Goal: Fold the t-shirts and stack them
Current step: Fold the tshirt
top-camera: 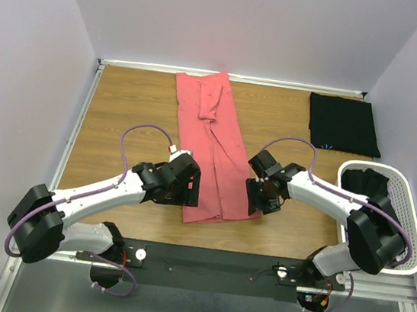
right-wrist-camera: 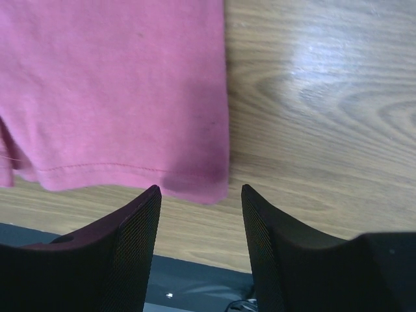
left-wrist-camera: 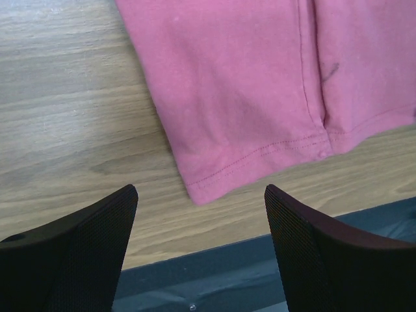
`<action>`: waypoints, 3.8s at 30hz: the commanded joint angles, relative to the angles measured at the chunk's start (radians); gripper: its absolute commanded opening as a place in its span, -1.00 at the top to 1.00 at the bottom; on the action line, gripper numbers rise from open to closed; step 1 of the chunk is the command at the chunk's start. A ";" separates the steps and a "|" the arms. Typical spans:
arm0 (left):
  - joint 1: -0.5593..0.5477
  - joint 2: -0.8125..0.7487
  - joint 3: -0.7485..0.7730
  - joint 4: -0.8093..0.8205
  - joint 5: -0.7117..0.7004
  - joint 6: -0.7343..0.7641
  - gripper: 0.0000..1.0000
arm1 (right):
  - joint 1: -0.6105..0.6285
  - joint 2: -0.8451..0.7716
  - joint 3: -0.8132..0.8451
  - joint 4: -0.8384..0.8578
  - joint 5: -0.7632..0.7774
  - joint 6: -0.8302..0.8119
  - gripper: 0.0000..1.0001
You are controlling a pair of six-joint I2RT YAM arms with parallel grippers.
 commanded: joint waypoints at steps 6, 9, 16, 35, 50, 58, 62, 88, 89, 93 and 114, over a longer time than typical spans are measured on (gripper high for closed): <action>-0.010 0.029 0.020 -0.020 -0.015 -0.064 -0.72 | -0.006 0.003 0.009 0.055 -0.006 0.030 -0.20; -0.010 0.055 0.026 -0.017 -0.010 -0.066 -0.70 | -0.006 0.023 0.009 0.067 -0.006 0.030 -0.20; -0.010 0.075 0.018 -0.015 -0.005 -0.067 -0.67 | -0.008 0.063 -0.031 0.101 -0.006 0.028 -0.06; -0.047 0.199 0.071 -0.066 -0.015 -0.089 -0.40 | -0.005 0.041 -0.087 0.116 -0.050 -0.003 0.98; -0.093 0.357 0.107 -0.109 -0.005 -0.093 -0.18 | -0.006 0.017 -0.079 0.133 -0.091 -0.007 0.98; -0.099 0.415 0.104 -0.097 0.010 -0.069 0.02 | -0.006 0.008 -0.068 0.136 -0.099 -0.009 0.98; -0.105 0.426 0.103 -0.093 0.013 -0.069 0.48 | -0.006 0.011 -0.057 0.136 -0.104 -0.009 0.98; -0.102 0.199 0.118 -0.112 0.122 0.051 1.00 | -0.003 -0.049 0.174 -0.118 -0.012 -0.010 0.99; -0.075 0.194 0.135 -0.109 0.092 0.064 1.00 | -0.003 -0.032 0.243 -0.123 0.041 -0.025 0.99; 0.075 0.174 0.164 -0.066 0.056 0.134 1.00 | -0.017 0.070 0.404 -0.121 0.119 -0.068 0.99; 0.419 0.415 0.307 0.256 -0.162 0.390 1.00 | -0.071 0.488 0.792 0.089 0.275 -0.274 0.99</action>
